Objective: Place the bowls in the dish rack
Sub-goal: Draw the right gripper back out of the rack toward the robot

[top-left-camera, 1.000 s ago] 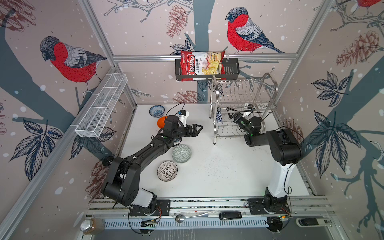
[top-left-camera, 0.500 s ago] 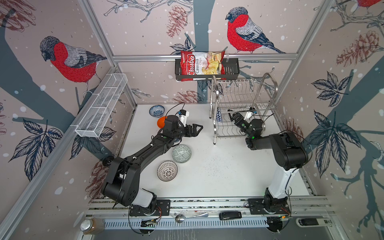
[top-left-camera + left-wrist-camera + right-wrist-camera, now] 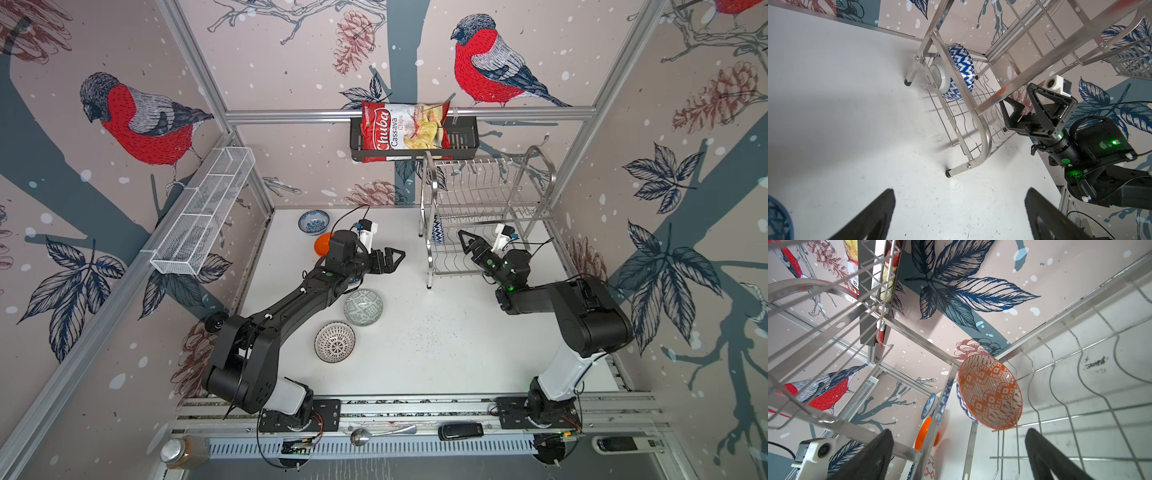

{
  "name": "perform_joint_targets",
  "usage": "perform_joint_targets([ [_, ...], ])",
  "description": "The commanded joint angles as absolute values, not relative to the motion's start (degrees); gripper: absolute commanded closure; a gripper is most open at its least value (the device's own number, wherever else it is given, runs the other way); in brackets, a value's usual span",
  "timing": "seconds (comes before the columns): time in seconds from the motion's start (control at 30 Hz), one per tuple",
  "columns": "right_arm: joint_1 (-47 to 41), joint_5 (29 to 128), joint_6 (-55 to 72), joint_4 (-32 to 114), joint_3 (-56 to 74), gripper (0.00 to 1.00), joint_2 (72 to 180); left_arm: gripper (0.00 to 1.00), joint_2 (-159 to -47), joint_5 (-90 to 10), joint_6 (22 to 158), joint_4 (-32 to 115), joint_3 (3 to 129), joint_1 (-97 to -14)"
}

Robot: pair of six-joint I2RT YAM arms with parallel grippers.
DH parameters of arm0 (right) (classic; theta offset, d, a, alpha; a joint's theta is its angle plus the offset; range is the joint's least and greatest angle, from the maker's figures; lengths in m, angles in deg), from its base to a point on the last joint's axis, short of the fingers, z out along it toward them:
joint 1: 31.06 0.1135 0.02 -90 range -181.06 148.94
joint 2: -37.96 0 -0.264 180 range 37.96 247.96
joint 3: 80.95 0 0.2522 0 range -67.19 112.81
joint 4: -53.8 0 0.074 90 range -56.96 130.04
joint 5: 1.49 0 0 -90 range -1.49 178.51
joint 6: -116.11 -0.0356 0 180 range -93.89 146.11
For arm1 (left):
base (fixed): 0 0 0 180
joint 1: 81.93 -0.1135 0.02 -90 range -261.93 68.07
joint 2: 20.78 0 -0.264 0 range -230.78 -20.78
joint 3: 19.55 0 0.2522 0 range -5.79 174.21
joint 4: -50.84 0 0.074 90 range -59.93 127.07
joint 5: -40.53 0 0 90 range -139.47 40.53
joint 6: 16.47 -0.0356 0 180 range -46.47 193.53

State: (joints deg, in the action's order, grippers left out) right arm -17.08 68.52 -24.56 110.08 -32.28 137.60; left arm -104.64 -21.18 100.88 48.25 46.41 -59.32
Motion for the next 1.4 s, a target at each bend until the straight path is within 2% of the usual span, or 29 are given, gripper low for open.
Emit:
perform_joint_targets([
  [0.0,-16.51,69.81,-22.60,108.99,-34.13,0.01,135.39,0.02,-104.65,-21.86,100.14,48.07,47.08,-59.34],
  [0.4,-15.48,75.44,-16.85,91.87,-39.26,0.00,121.13,0.02,-104.65,-21.21,100.60,47.61,47.00,-59.25],
  [0.7,-17.09,85.31,-7.49,63.70,-38.88,0.00,102.71,0.02,-104.81,-20.97,100.40,46.17,47.36,-57.51],
  [0.87,-19.97,94.52,-5.31,51.84,-38.29,0.00,93.80,0.02,-104.78,-20.63,100.65,46.17,47.29,-57.35],
  [0.93,-22.86,95.61,-5.26,50.89,-38.72,0.00,92.96,0.02,-105.06,-20.21,100.84,46.21,47.25,-57.32],
  [1.07,-31.12,89.19,-5.91,51.82,-37.50,0.01,95.42,0.03,-105.92,-19.49,101.22,46.39,47.21,-57.32],
  [1.37,-36.49,87.65,0.23,54.55,-32.40,0.00,104.81,0.02,-106.72,-18.36,102.09,47.17,47.45,-57.32],
])
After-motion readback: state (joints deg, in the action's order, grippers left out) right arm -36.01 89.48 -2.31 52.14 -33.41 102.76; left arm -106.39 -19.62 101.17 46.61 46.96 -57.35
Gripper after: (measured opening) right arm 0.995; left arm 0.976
